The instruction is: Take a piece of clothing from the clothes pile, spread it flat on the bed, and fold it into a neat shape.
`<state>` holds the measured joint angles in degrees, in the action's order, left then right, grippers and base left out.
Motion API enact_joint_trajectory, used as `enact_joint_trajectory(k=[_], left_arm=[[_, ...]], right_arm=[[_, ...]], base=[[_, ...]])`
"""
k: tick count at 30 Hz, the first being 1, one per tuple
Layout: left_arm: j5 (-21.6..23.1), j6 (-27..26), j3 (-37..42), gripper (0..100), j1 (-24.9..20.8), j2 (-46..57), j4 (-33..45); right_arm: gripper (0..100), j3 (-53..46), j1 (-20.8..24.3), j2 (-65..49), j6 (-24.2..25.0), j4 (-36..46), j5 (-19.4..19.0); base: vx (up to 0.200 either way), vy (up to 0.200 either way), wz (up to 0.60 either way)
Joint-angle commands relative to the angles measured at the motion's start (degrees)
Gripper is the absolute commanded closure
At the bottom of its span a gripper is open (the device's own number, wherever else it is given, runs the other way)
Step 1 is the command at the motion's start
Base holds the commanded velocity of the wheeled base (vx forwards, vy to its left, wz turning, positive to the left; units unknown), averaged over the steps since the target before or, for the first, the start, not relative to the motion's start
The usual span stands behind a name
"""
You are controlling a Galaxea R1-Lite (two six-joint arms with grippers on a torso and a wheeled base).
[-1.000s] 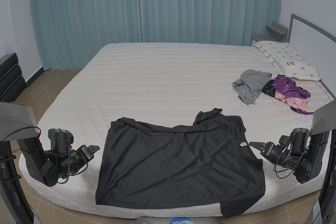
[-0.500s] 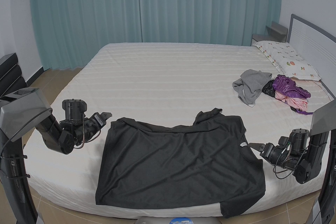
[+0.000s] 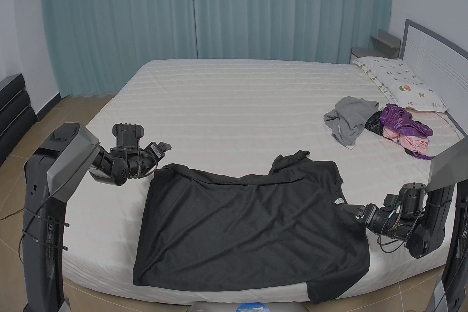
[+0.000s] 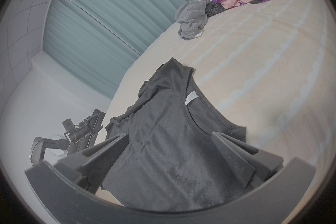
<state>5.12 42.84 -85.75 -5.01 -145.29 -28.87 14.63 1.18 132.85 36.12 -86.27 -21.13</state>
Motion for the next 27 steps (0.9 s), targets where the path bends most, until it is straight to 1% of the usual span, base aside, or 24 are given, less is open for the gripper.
enact_joint_trajectory(k=[1, 12, 13, 16, 19, 24, 27], left_arm=[[-0.55, 0.67, -3.64, 0, 0.09, -5.44, 1.62], [-0.37, 1.72, -3.55, 0, -0.61, -5.27, 2.06], [-0.37, 1.81, -3.46, 100, -0.61, -5.27, 2.06], [-0.55, 2.60, -3.37, 100, -0.53, -5.18, 1.97], [-0.64, 4.54, -2.67, 100, -0.18, -4.92, 1.97], [-0.90, 4.97, -1.70, 100, 0.97, -3.86, 1.62], [-1.16, 5.94, -2.85, 100, 1.32, -3.34, 1.01]], right_arm=[[0, -0.13, 0.31, 1.44, 0.00, -0.04, 0.03], [0, 0.05, 0.40, 1.71, 0.00, -0.21, 0.03], [0, 0.05, 0.49, 1.71, 0.09, -0.21, 0.03], [0, -0.04, 0.40, 1.80, 0.09, -0.21, 0.03], [0, -0.04, 0.40, 1.97, 0.09, -0.30, 0.03], [0, 0.58, 0.22, 2.15, 0.00, -0.30, 0.03], [0, 1.54, 0.31, 2.06, 0.09, -0.39, 0.38]], base=[[0.000, 0.000, 0.00], [0.000, 0.000, 0.00], [0.000, 0.000, 0.00], [0.000, 0.000, 0.00], [0.000, 0.000, 0.00], [0.000, 0.000, 0.00], [0.000, 0.000, 0.00]])
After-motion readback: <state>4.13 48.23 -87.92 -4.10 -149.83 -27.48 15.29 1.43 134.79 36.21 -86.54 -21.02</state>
